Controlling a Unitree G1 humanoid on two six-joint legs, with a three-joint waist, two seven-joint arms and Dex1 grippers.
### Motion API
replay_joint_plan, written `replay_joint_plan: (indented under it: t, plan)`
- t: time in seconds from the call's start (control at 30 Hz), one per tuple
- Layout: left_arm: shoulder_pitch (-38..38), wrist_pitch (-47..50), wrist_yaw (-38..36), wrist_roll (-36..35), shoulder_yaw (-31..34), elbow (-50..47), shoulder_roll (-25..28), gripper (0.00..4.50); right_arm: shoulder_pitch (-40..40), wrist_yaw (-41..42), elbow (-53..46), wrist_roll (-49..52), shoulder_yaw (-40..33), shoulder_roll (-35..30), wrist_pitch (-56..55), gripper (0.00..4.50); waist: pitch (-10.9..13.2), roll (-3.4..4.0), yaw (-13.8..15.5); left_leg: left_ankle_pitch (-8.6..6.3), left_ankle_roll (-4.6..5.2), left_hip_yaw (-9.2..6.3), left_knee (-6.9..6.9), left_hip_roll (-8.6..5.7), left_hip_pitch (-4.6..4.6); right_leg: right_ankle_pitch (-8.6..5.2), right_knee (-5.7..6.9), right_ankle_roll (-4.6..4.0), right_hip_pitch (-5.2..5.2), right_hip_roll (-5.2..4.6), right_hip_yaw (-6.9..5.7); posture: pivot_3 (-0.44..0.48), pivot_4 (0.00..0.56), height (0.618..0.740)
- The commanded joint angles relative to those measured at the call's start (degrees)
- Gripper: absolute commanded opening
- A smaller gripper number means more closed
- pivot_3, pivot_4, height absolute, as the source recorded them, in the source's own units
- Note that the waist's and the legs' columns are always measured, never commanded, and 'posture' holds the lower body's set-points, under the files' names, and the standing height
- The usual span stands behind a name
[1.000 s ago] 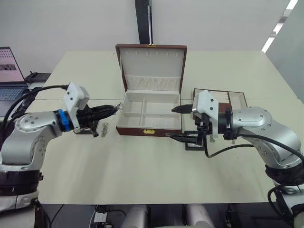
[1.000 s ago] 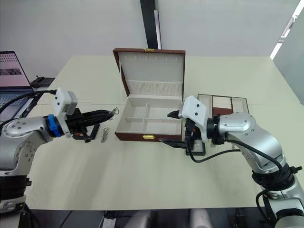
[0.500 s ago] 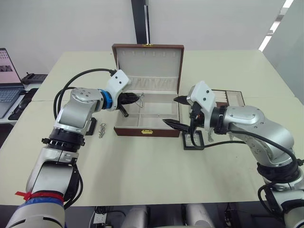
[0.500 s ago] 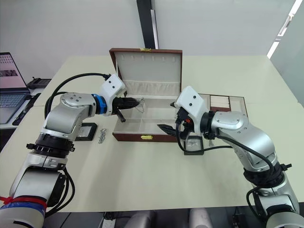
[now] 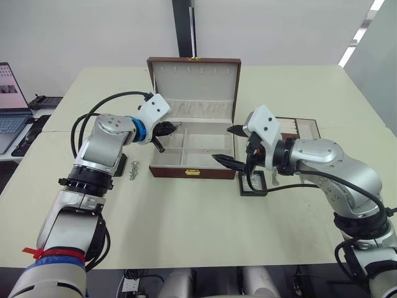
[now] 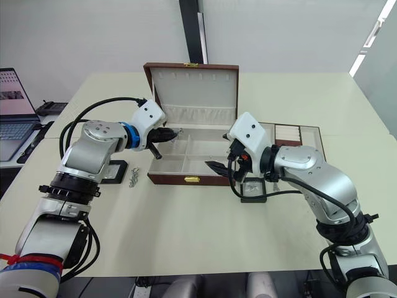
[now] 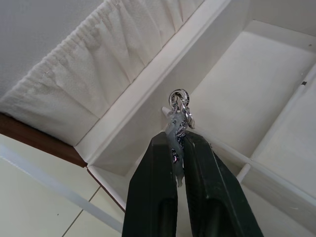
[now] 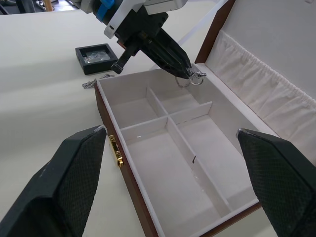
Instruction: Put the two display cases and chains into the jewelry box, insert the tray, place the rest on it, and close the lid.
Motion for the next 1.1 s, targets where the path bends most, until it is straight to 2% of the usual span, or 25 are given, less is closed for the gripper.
replay_joint_plan:
  t: [0.03, 0.73, 1.1]
  plan:
    - [-1.3, -0.2, 0.2, 0.7, 0.8, -1.9, -0.1, 0.01, -1.5, -0.3, -1.0, -0.3, -0.6, 0.1, -0.4, 4.50, 0.0, 0.00, 0.0, 0.00, 0.00, 0.00, 0.00, 0.00, 0.00, 0.00, 0.01, 0.00, 0.00, 0.00, 0.00, 0.000, 0.150, 0.740]
    - [-1.4, 0.7, -0.7, 2.3, 0.6, -0.1, -0.1, 0.01, -1.2, -0.4, -1.3, -0.2, -0.7, 0.2, -0.1, 4.50, 0.0, 0.00, 0.0, 0.00, 0.00, 0.00, 0.01, 0.00, 0.00, 0.00, 0.04, 0.00, 0.00, 0.00, 0.00, 0.000, 0.150, 0.740]
    - [-1.5, 0.6, -0.2, 2.8, 0.8, -0.7, -0.7, 3.24, -1.1, -0.3, -1.3, 0.0, -1.0, 0.0, 0.1, 4.50, 0.0, 0.00, 0.0, 0.00, 0.00, -0.01, 0.01, 0.00, 0.00, 0.00, 0.05, 0.00, 0.00, -0.01, 0.00, 0.000, 0.150, 0.740]
